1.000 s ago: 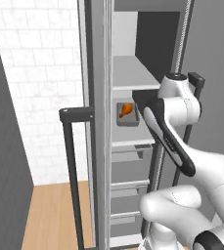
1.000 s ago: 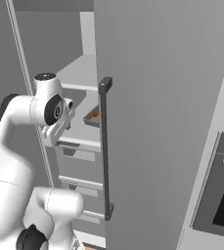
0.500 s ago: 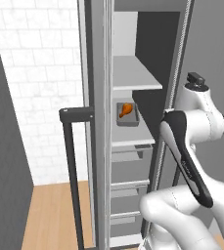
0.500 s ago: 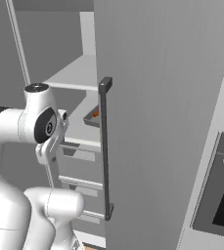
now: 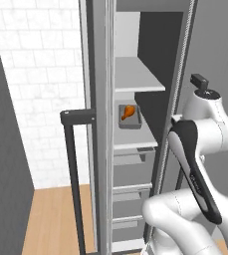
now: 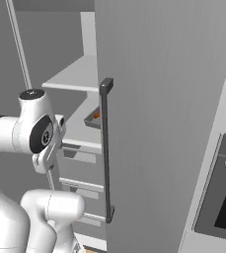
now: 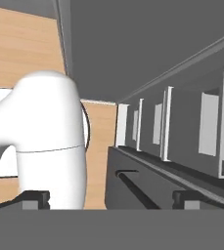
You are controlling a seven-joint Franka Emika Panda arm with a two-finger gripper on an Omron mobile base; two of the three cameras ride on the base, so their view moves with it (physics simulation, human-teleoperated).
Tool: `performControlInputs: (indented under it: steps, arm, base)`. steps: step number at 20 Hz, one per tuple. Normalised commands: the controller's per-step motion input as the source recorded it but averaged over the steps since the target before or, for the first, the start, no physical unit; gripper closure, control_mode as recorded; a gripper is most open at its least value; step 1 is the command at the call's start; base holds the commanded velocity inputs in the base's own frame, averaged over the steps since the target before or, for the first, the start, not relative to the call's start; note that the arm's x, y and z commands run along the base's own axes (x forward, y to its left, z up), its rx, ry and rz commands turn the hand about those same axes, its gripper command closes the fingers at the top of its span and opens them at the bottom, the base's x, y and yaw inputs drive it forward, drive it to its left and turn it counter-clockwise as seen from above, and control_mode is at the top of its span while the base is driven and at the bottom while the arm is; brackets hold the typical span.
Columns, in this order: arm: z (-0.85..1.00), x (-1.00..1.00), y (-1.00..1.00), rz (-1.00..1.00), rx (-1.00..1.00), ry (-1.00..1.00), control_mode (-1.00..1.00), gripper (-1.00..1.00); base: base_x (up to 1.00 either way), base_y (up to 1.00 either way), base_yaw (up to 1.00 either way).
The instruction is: Take the meat container that has the chicken drumstick and place it on the second highest rack of the freezer. Then take the vegetable container that has the eggplant and avocado and place it on the highest rack of the freezer.
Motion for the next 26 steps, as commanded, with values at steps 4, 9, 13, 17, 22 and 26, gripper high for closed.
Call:
performControlInputs:
  steps: [4,9,13,17,22,26]
  arm:
    - [0.00,-0.20,0.03,0.00,0.00,-0.01,-1.00,-1.00]
    - [0.00,-0.14,0.00,0.00,0.00,0.00,1.00,-1.00]
    - [0.00,0.00,0.00,0.00,0.00,0.00,1.00,-1.00]
    - [0.00,0.00,0.00,0.00,0.00,0.00,1.00,-1.00]
    - [0.00,0.00,0.00,0.00,0.00,0.00,1.00,-1.00]
    - [0.00,0.00,0.00,0.00,0.00,0.00,1.00,-1.00]
  base:
    - [0.00,0.00,0.00]
    - [-0.13,0.00,0.00]
    - [-0.70,-0.32,-0.04]
    - [-0.91,-0.90,-0.23]
    - [-0.54,-1.00,-0.28]
    - [-0.26,-1.00,-0.13]
